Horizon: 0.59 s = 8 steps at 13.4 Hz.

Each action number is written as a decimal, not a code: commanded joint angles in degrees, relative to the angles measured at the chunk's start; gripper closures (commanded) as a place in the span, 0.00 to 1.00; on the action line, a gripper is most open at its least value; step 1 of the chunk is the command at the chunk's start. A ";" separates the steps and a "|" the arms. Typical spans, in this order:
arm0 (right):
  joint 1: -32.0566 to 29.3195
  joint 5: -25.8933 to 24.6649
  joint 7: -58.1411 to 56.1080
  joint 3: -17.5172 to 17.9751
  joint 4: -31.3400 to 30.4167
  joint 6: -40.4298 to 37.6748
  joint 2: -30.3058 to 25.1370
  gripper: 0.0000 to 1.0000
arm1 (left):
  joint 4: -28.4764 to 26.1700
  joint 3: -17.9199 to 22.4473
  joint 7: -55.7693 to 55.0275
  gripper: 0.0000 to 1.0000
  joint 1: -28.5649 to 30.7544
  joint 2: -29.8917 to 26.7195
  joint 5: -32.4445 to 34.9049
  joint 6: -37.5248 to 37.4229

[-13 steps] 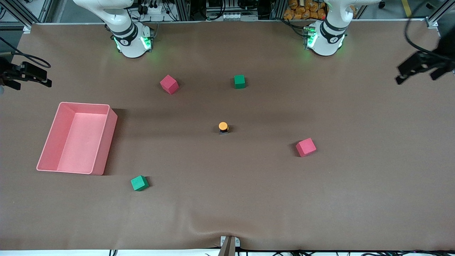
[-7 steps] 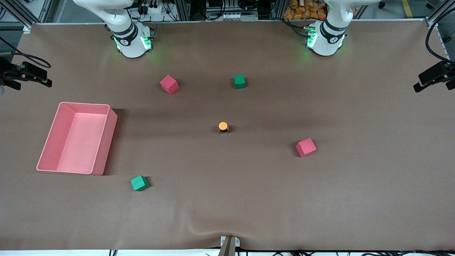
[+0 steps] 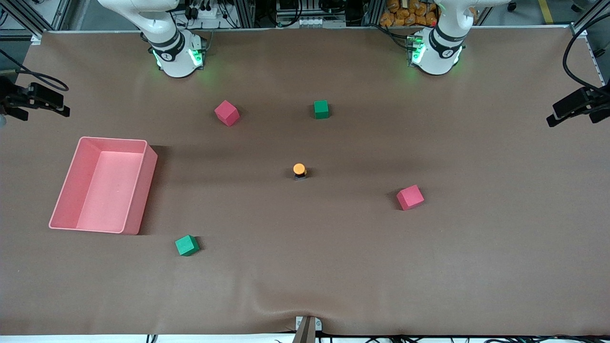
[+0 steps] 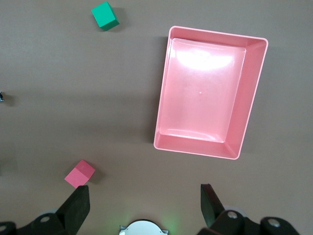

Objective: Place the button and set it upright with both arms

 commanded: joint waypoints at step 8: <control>-0.31 0.18 0.43 0.32 1.00 -0.96 0.46 0.00 | -0.28 -0.50 1.58 0.00 -0.04 0.64 0.70 0.30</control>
